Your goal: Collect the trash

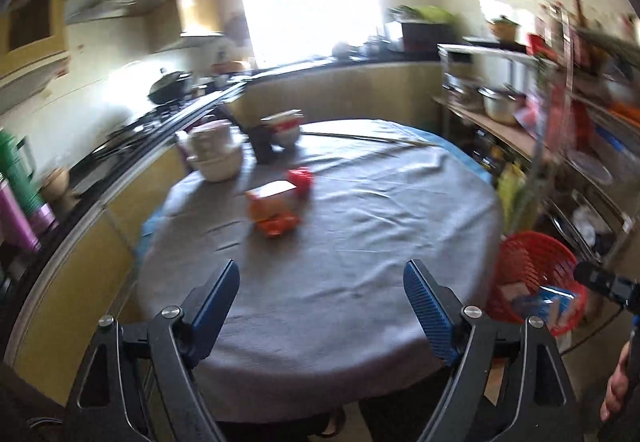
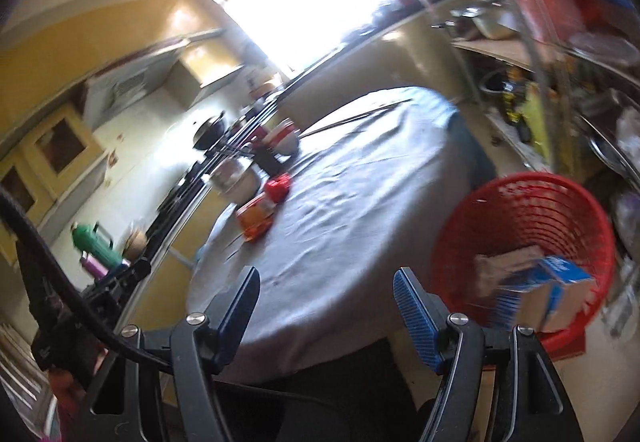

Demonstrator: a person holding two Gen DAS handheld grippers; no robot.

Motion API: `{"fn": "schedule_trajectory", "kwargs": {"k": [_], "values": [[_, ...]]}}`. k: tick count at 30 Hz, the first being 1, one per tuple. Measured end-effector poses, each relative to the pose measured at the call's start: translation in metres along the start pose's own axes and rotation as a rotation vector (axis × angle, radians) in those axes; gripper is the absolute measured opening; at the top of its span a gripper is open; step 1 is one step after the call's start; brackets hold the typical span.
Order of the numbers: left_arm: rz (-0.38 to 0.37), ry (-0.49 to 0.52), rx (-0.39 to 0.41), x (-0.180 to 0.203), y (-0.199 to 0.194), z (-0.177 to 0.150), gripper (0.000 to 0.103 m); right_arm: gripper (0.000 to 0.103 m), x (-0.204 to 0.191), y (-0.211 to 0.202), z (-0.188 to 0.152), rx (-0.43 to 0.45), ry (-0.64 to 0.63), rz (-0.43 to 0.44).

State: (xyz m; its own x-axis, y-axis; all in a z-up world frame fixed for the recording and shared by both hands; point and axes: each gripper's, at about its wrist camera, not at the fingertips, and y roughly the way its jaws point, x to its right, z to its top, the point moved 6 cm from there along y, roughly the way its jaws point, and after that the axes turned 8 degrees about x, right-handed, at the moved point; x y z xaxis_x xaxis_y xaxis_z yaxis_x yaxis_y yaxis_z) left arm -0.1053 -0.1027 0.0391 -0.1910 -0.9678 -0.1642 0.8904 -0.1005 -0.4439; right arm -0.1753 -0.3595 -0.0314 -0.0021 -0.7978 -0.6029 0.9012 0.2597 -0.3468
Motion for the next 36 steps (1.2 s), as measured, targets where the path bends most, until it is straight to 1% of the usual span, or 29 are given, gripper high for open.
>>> {"fn": "schedule_trajectory", "kwargs": {"k": [1, 5, 8, 11, 17, 24, 30, 36], "values": [[0.03, -0.012, 0.002, -0.011, -0.001, -0.001, 0.084, 0.073, -0.012, 0.005, -0.003, -0.011, -0.025, 0.01], [0.094, -0.047, 0.005, -0.041, -0.004, -0.007, 0.084, 0.073, -0.049, 0.02, -0.016, -0.048, -0.097, 0.052], [0.122, -0.073, 0.004, -0.059, -0.008, -0.011, 0.085, 0.073, -0.072, 0.029, -0.025, -0.067, -0.143, 0.079], [0.137, -0.091, 0.01, -0.07, -0.011, -0.015, 0.085, 0.073, -0.089, 0.035, -0.033, -0.072, -0.198, 0.082], [0.158, -0.118, 0.012, -0.088, -0.018, -0.021, 0.085, 0.073, -0.105, 0.046, -0.038, -0.082, -0.223, 0.095], [0.171, -0.134, -0.018, -0.102, -0.018, -0.031, 0.085, 0.073, -0.12, 0.055, -0.04, -0.098, -0.216, 0.119], [0.181, -0.151, -0.056, -0.111, -0.013, -0.043, 0.085, 0.073, -0.136, 0.064, -0.046, -0.121, -0.255, 0.129], [0.192, -0.169, -0.076, -0.119, -0.01, -0.05, 0.085, 0.073, -0.151, 0.073, -0.044, -0.128, -0.263, 0.155]]}}
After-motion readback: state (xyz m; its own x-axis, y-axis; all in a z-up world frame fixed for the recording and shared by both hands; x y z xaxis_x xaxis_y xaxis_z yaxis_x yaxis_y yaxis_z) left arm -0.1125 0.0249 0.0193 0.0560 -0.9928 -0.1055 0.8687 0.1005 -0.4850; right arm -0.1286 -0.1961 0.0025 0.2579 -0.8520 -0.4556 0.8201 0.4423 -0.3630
